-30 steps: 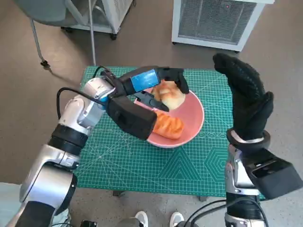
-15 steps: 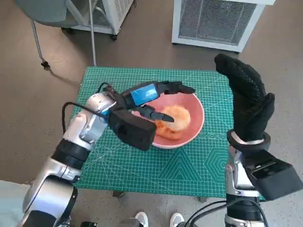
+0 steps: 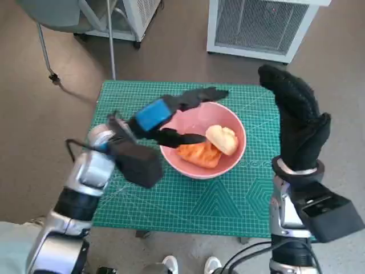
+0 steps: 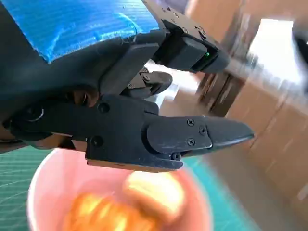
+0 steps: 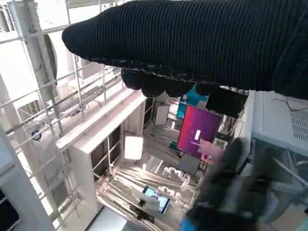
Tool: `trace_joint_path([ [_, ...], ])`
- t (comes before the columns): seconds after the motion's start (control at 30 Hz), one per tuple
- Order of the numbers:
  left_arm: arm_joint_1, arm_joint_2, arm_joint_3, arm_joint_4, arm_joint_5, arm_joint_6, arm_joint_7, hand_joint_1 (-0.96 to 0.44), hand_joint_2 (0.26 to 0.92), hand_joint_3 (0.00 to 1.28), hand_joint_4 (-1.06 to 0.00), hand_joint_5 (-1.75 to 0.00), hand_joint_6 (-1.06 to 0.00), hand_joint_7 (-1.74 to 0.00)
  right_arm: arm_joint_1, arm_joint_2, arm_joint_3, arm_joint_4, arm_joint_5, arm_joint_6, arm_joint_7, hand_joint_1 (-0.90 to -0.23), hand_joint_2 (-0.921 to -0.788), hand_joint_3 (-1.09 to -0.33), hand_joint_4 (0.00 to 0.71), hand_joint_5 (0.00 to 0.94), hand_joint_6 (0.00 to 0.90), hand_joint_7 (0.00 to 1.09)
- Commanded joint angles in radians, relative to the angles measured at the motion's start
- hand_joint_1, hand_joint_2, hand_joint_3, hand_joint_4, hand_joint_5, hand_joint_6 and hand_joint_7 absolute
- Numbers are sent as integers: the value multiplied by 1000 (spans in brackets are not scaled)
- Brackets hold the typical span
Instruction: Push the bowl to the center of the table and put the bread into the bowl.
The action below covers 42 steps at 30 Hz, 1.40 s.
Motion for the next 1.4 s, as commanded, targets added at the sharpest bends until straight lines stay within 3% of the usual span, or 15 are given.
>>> trace_joint_path([
  [0.03, 63, -39, 93, 1, -130, -80, 53, -675, 921, 481, -160, -14, -402, -161, 1, -2, 4, -27, 3, 33, -4, -452, -921, -631, 264, 192, -1, 756],
  [0.27, 124, -118, 175, 3, -259, -178, 116, -693, 921, 551, -262, -55, -421, -158, -19, -9, 2, -55, 15, 68, 3, -439, -921, -639, 246, 199, -1, 781],
  [0.47, 158, -139, 205, -19, -289, -204, 140, -649, 921, 556, -393, -69, -593, -199, -30, -14, 0, -63, 26, 77, 13, -419, -921, -640, 240, 209, -1, 815],
  [0.57, 167, -130, 211, -18, -284, -221, 137, -614, 921, 539, -424, -72, -620, -206, -36, -16, 0, -54, 26, 70, 20, -419, -921, -639, 230, 209, -1, 818],
  [0.9, 186, -126, 220, -3, -258, -257, 153, -586, 921, 512, -420, -44, -582, -156, -51, -22, 1, -18, 10, 37, 26, -441, -921, -628, 217, 216, -1, 807],
  [1.4, 180, -147, 219, 29, -283, -278, 152, -557, 921, 471, -432, -14, -619, -84, -54, -27, 2, -18, -3, 36, 18, -438, -921, -628, 207, 225, -1, 781],
])
